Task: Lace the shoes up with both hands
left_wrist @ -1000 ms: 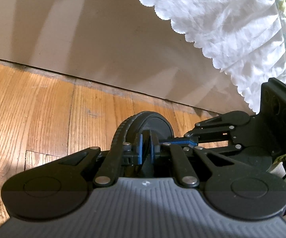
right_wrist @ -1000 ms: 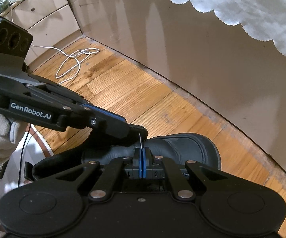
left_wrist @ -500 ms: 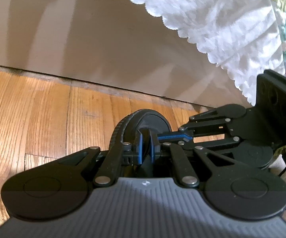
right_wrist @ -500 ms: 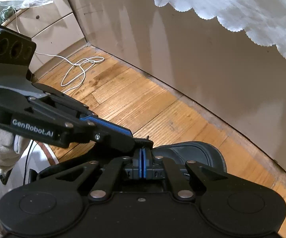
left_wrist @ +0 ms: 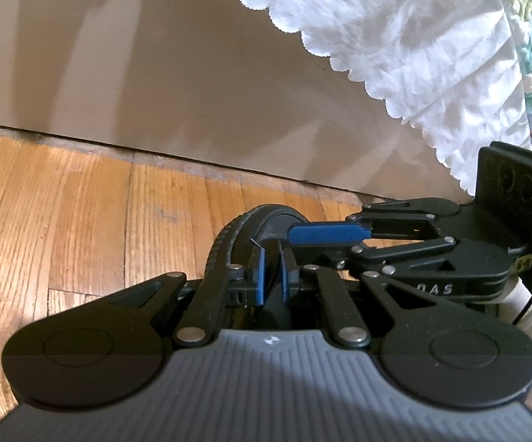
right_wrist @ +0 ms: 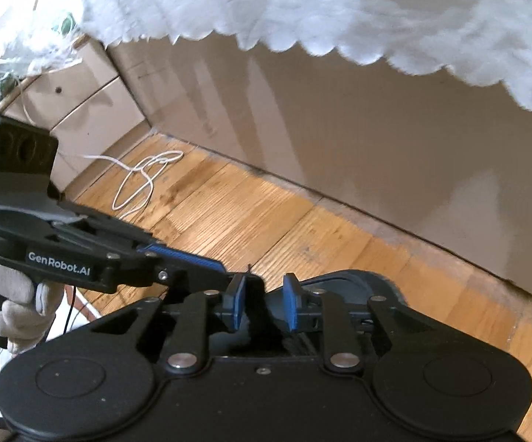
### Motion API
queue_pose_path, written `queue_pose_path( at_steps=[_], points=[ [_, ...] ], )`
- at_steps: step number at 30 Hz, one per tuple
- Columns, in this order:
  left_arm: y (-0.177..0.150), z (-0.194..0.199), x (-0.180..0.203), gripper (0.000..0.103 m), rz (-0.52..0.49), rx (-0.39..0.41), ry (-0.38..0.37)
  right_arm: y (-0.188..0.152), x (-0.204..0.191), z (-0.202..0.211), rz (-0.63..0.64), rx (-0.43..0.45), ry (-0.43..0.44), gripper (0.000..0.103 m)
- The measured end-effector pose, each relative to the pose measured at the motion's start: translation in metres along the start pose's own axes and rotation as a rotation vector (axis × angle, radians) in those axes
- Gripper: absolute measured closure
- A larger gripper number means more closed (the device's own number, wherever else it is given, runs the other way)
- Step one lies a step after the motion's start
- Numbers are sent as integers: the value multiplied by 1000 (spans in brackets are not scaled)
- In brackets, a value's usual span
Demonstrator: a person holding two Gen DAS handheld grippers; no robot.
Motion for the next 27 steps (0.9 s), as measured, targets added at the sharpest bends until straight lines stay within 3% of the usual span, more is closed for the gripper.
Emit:
queue_pose_path(
  at_steps=[5,11,12,15,24,27],
  points=[
    [-1,0,-2,94,16,-1,-10,-5,-5,9,17,-27,44,77],
    [-1,-1,-4,93,24,-7,-17,-16,-6,-10,55,-110,3,75],
    [-1,0,-5,93,25,-7,-18,-15,-7,-12,62,-111,-5,77],
    [-2,0,-6,93,25,-6,-23,-11,-8,-12,64,-94,-11,100],
    [-4,1,1,93,-39,-5,-32,-8,-10,-15,50,-63,0,100],
    [-6,2,3,93,-60,3,-26,-8,-7,-10,8,-49,29,95]
  ],
)
Point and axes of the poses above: each gripper's, at about its wrist camera, not at the fingertips, and z roughly against the way its jaws point, x to its right, y to its top, the point moved 7 cm from there along -z, roughly the way its jaws point, and after that the axes turned 10 degrees about y, right-handed, at the moved point
